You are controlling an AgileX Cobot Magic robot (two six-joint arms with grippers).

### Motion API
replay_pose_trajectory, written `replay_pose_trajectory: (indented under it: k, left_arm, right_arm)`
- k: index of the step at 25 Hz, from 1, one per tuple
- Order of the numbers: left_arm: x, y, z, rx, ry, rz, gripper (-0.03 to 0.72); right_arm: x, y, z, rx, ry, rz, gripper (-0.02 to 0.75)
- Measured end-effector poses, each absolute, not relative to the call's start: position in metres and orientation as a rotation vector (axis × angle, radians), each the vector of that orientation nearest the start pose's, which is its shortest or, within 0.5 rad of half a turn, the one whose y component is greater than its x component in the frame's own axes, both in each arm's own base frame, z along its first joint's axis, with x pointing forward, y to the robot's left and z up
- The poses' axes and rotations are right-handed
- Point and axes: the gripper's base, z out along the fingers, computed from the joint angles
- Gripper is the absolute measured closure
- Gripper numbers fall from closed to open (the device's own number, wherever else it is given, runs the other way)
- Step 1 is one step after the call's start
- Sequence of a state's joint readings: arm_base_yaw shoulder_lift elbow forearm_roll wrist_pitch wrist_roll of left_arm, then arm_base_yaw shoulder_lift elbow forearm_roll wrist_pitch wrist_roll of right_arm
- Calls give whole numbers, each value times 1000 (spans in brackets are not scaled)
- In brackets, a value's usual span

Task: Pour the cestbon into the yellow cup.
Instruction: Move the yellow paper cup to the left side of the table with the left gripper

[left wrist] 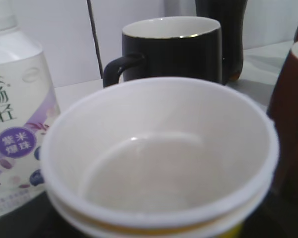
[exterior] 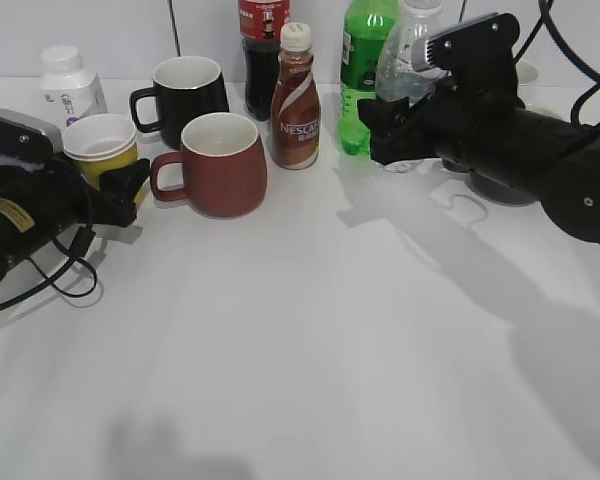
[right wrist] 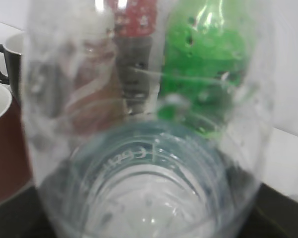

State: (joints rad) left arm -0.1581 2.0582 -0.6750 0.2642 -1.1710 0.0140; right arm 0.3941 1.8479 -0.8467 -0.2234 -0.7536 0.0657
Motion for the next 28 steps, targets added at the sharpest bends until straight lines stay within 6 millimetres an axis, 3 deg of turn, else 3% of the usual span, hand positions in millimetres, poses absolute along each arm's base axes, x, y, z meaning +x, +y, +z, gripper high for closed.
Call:
replay_pose_trajectory:
  k: [7,22,28]
  left_arm:
    - [335,-75,106,411,1661,-235,92]
    - [335,-75,106,411,1661,-235,90]
    - [326,-74,100,412,1691,-241,90]
  right_arm:
    - [340,156,183,-537,1672,348,266]
    - [340,156,183,-538,1671,347,266]
    - [340,156,183,-546,1668,339,266]
